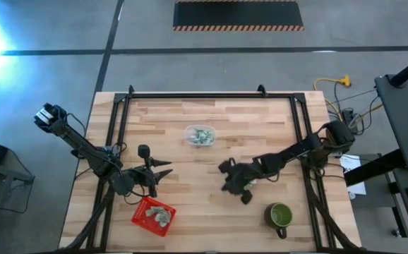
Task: Pick and place items into bin
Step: Put the stevia packet into the transparent bin
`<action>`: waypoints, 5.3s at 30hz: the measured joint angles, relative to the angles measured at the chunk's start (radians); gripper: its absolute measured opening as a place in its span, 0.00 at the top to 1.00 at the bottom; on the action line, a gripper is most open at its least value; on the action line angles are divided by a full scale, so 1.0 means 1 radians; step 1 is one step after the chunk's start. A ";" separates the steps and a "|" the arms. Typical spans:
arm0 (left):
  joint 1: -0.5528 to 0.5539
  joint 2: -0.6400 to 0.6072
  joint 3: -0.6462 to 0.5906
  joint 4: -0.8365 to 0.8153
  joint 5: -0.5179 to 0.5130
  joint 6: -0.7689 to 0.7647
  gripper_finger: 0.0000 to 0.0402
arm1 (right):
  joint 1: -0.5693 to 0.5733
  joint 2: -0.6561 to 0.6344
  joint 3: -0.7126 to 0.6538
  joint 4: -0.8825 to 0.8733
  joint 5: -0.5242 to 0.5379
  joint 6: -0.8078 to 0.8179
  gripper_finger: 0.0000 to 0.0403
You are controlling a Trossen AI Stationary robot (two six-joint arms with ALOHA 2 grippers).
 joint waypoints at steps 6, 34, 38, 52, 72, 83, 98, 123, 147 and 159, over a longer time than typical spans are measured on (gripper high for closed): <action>-0.001 0.000 0.000 0.000 0.000 0.000 0.72 | -0.151 0.000 0.063 0.017 0.123 -0.059 0.98; 0.002 0.000 0.000 0.000 0.000 0.006 0.72 | -0.544 0.148 0.207 0.158 -0.166 -0.029 0.98; 0.002 0.000 0.000 -0.001 0.000 0.006 0.72 | -0.543 0.148 0.230 0.138 -0.167 -0.004 0.98; 0.002 0.000 0.000 0.000 0.000 0.006 0.72 | -0.558 0.148 0.221 0.133 -0.173 0.078 0.90; 0.002 0.000 0.000 0.000 0.000 0.004 0.72 | -0.545 0.013 0.224 -0.319 -0.222 0.060 0.61; 0.001 0.000 -0.001 0.000 0.000 0.000 0.72 | -0.413 -0.071 0.099 -0.535 -0.536 0.150 0.67; 0.002 0.000 -0.001 0.000 0.000 0.000 0.72 | -0.308 -0.075 -0.003 -0.548 -0.532 0.308 0.72; 0.002 0.000 -0.002 0.000 0.003 -0.001 0.72 | 0.069 -0.277 -0.040 -0.652 0.031 0.590 0.72; 0.002 0.000 -0.002 0.001 0.004 -0.004 0.72 | 0.127 -0.236 -0.139 -0.461 0.178 0.589 0.72; 0.002 0.000 -0.002 0.001 0.003 -0.003 0.72 | 0.127 -0.232 -0.147 -0.459 0.202 0.581 0.76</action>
